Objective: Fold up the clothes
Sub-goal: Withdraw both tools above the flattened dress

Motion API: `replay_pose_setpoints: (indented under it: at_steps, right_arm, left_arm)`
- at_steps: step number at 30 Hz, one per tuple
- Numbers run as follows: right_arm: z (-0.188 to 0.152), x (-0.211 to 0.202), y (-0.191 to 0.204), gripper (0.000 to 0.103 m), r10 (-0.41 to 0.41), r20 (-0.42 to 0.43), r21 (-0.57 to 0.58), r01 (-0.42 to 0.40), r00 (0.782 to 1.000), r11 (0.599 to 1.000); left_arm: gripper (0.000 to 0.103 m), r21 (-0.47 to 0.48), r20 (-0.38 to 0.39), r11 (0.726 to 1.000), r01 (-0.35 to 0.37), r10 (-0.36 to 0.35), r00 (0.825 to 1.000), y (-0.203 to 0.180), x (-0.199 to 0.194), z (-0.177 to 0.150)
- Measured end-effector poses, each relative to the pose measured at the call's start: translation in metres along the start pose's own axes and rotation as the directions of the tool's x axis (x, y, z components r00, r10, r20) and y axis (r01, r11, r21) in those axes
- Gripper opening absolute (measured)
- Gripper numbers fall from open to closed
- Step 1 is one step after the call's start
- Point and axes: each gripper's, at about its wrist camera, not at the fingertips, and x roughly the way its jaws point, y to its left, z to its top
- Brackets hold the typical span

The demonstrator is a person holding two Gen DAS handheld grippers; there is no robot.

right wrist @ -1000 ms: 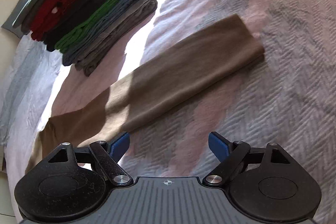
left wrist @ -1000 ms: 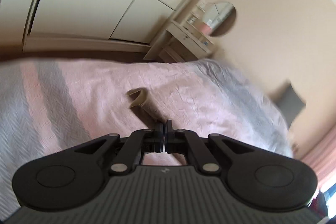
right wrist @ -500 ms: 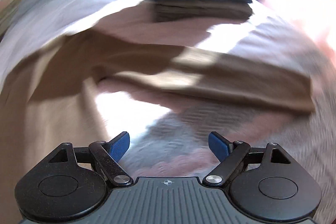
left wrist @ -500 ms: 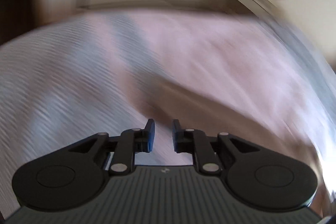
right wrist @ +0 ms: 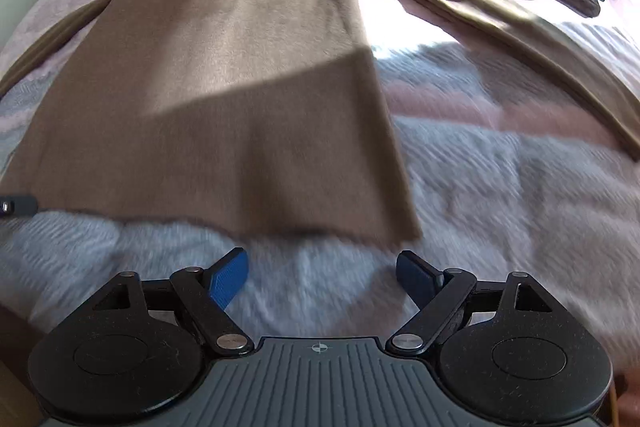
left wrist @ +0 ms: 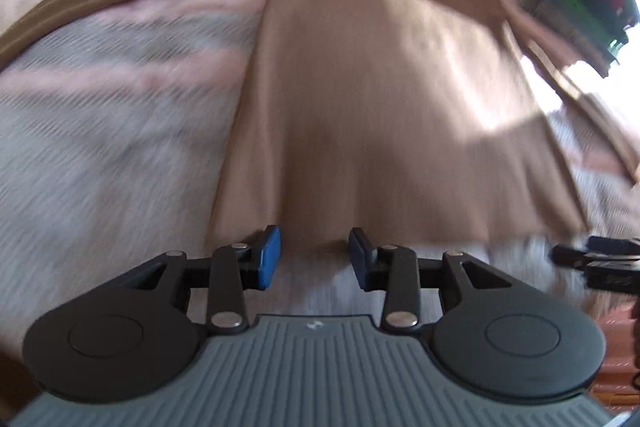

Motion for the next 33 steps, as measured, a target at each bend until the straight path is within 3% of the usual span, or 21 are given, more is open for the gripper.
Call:
replay_pose_setpoints:
  at_steps: [3,8,9,11,14,19,33]
  right_arm:
    - [0.004,-0.034,-0.006,0.085,0.024,0.005,0.042,-0.024,1.000,0.999]
    - [0.027,-0.098,0.003,0.085,0.012,0.103,0.021,-0.014,0.995,1.000]
    - [0.029,-0.109,0.004,0.088,0.011,0.123,0.019,-0.014,0.992,1.000]
    - [0.031,-0.128,0.008,0.103,-0.007,0.158,0.015,0.004,0.987,1.000]
    - [0.029,-0.149,0.011,0.103,-0.005,0.192,-0.004,0.006,0.981,1.000]
    - [0.019,-0.161,0.012,0.103,0.025,0.161,0.011,-0.027,0.987,1.000]
    - [0.010,-0.189,0.025,0.103,0.049,0.194,-0.058,-0.038,0.980,0.998]
  left_arm:
    - [0.034,-0.017,-0.012,0.997,-0.079,0.079,0.997,-0.022,-0.043,-0.006]
    - [0.054,-0.025,0.108,0.987,-0.156,0.158,0.982,-0.056,-0.112,-0.008]
    - [0.058,-0.026,0.130,0.986,-0.164,0.166,0.978,-0.061,-0.123,-0.007]
    - [0.066,-0.021,0.166,0.984,-0.175,0.176,0.970,-0.071,-0.141,-0.005]
    - [0.066,-0.012,0.190,0.981,-0.194,0.193,0.963,-0.085,-0.162,-0.006]
    - [0.066,-0.006,0.215,0.979,-0.204,0.200,0.956,-0.107,-0.186,-0.015]
    - [0.068,0.005,0.258,0.978,-0.208,0.200,0.945,-0.127,-0.209,-0.020]
